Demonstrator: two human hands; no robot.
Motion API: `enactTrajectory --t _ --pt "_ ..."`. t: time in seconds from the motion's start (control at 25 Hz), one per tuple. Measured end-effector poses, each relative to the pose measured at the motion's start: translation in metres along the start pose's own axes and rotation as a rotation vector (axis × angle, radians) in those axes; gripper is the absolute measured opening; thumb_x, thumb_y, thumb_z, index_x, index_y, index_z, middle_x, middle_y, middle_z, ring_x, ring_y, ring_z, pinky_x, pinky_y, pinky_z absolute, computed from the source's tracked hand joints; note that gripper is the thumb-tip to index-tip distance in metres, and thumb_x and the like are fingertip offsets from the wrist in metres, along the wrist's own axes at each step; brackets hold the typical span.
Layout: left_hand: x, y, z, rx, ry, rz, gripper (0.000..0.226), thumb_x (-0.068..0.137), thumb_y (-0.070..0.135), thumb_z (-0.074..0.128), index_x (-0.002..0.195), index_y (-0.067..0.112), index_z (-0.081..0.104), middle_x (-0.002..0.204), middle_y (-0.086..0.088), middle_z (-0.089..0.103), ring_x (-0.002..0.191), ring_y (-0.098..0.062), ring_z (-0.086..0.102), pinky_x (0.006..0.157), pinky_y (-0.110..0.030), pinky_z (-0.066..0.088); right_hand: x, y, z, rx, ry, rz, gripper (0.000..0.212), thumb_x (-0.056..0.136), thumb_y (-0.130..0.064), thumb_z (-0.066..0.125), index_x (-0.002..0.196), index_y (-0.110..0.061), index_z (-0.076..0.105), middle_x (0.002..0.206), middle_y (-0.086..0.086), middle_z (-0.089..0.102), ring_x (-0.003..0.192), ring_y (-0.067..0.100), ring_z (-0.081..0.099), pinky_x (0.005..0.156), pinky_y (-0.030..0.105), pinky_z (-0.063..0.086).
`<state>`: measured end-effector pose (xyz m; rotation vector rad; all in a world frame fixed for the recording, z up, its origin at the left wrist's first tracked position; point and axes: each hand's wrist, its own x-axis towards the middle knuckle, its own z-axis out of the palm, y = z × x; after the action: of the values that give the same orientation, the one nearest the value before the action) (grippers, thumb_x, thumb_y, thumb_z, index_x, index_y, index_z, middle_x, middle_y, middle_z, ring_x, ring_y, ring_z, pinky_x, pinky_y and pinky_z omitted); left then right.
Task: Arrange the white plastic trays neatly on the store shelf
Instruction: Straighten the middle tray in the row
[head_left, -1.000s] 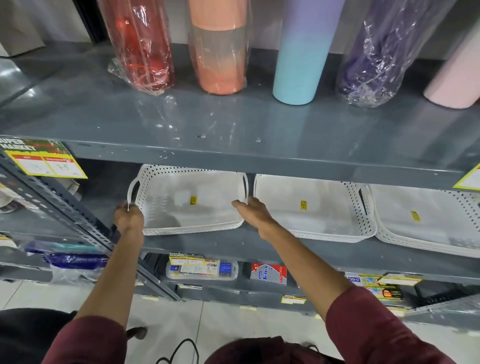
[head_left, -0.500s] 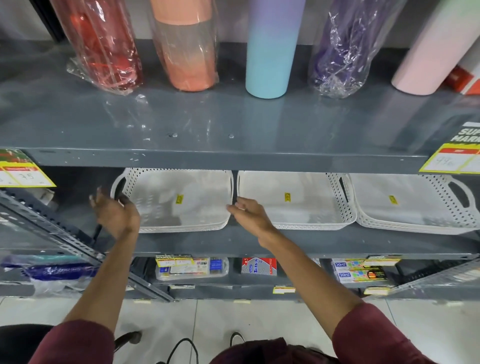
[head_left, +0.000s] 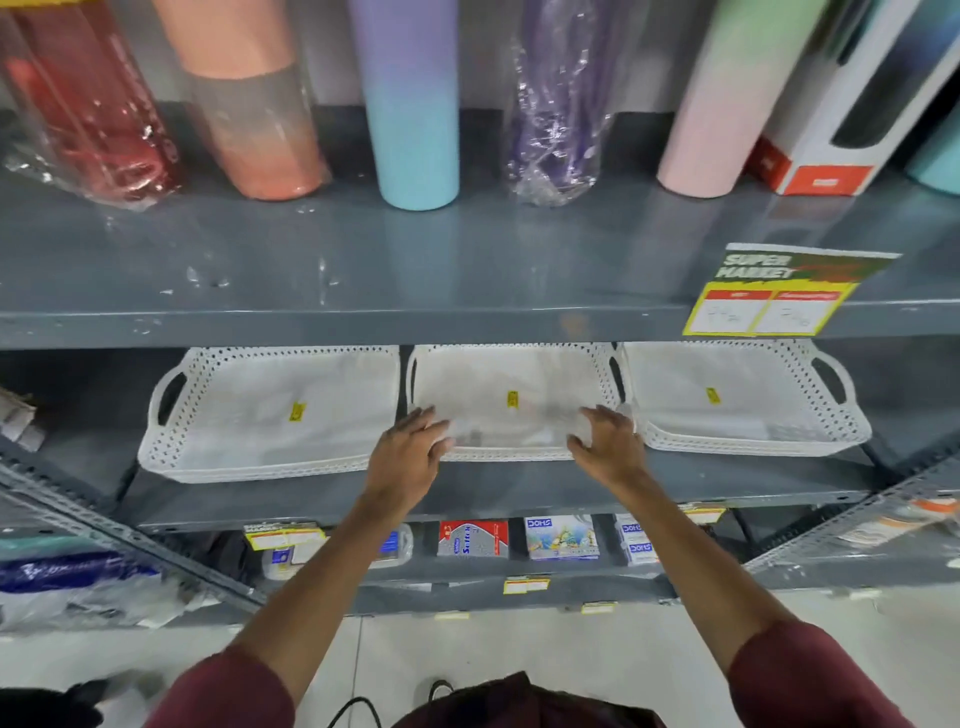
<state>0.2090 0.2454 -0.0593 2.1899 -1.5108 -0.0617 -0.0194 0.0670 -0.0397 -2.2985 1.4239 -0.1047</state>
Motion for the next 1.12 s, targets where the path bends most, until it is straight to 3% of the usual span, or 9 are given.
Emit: enactTrajectory --t 0.28,0.36,0.48,0.56,0.64,0.76,0.88,1.0,1.12 --pt "-0.022 0.008 0.013 0.197 -0.006 -0.097 0.011 0.089 0.018 0.069 0.091 0.015 0.08 0.114 -0.015 0.075 0.123 -0.029 0.063 0.101 -0.045 0.052 -0.013 0.018 0.009 -0.105 0.004 -0.136 0.044 0.099 -0.041 0.04 0.107 -0.014 0.074 0.112 0.013 0.073 0.129 0.031 0.048 0.105 0.04 0.035" --pt "-0.028 0.016 0.013 0.191 -0.012 -0.131 0.013 0.091 0.02 0.067 0.095 0.015 0.079 0.117 -0.014 0.074 0.127 -0.029 0.06 0.104 -0.045 0.049 -0.017 0.021 0.007 -0.063 0.037 -0.197 0.042 0.098 -0.04 0.043 0.102 -0.014 0.076 0.106 0.011 0.074 0.123 0.03 0.052 0.101 0.039 0.037" --pt "-0.023 0.042 0.008 0.193 0.054 -0.124 0.026 0.094 0.026 0.064 0.114 0.013 0.072 0.131 -0.012 0.068 0.134 -0.029 0.054 0.111 -0.046 0.043 -0.02 0.03 -0.011 0.227 0.18 -0.272 0.029 0.095 -0.033 0.052 0.1 -0.016 0.076 0.105 0.003 0.077 0.105 0.023 0.066 0.093 0.034 0.046" --pt "-0.008 0.082 0.007 0.049 0.085 -0.054 0.033 0.096 0.026 0.06 0.126 0.013 0.065 0.139 -0.01 0.061 0.138 -0.027 0.049 0.112 -0.046 0.043 -0.017 0.051 -0.034 0.376 0.31 -0.273 0.023 0.093 -0.027 0.056 0.099 -0.017 0.075 0.102 0.004 0.077 0.092 0.023 0.07 0.087 0.032 0.054" --pt "0.01 0.131 0.016 -0.107 0.044 0.013 0.037 0.1 0.026 0.054 0.135 0.015 0.058 0.145 -0.008 0.056 0.14 -0.023 0.046 0.114 -0.043 0.042 -0.01 0.09 -0.059 0.406 0.433 -0.206 0.02 0.091 -0.024 0.056 0.101 -0.02 0.073 0.105 0.006 0.074 0.099 0.025 0.066 0.087 0.033 0.053" --pt "0.04 0.2 0.053 -0.113 -0.047 0.171 0.038 0.1 0.023 0.052 0.137 0.013 0.057 0.145 -0.006 0.056 0.141 -0.021 0.045 0.118 -0.039 0.038 0.0 0.172 -0.095 0.325 0.567 0.015 0.028 0.09 -0.024 0.058 0.116 -0.02 0.067 0.125 0.01 0.06 0.115 0.033 0.055 0.097 0.04 0.048" --pt "0.063 0.243 0.096 0.015 -0.136 0.283 0.045 0.1 0.026 0.051 0.143 0.013 0.05 0.152 -0.007 0.048 0.147 -0.022 0.037 0.12 -0.041 0.033 0.013 0.233 -0.114 0.197 0.412 0.277 0.044 0.091 -0.03 0.057 0.134 -0.019 0.054 0.149 0.016 0.037 0.138 0.04 0.032 0.107 0.053 0.036" --pt "0.072 0.266 0.131 0.191 -0.243 0.26 0.049 0.102 0.035 0.042 0.147 0.015 0.044 0.159 -0.005 0.038 0.152 -0.022 0.025 0.124 -0.04 0.017 0.023 0.274 -0.122 0.095 0.169 0.354 0.051 0.094 -0.044 0.049 0.14 -0.023 0.049 0.161 0.012 0.022 0.15 0.035 0.008 0.116 0.056 0.02" --pt "0.068 0.276 0.145 0.284 -0.279 0.19 0.053 0.096 0.043 0.033 0.129 0.014 0.063 0.14 -0.004 0.061 0.139 -0.022 0.048 0.118 -0.036 0.016 0.021 0.29 -0.124 -0.003 0.061 0.315 0.054 0.096 -0.054 0.037 0.136 -0.023 0.055 0.161 0.009 0.025 0.152 0.028 -0.002 0.118 0.052 0.013"
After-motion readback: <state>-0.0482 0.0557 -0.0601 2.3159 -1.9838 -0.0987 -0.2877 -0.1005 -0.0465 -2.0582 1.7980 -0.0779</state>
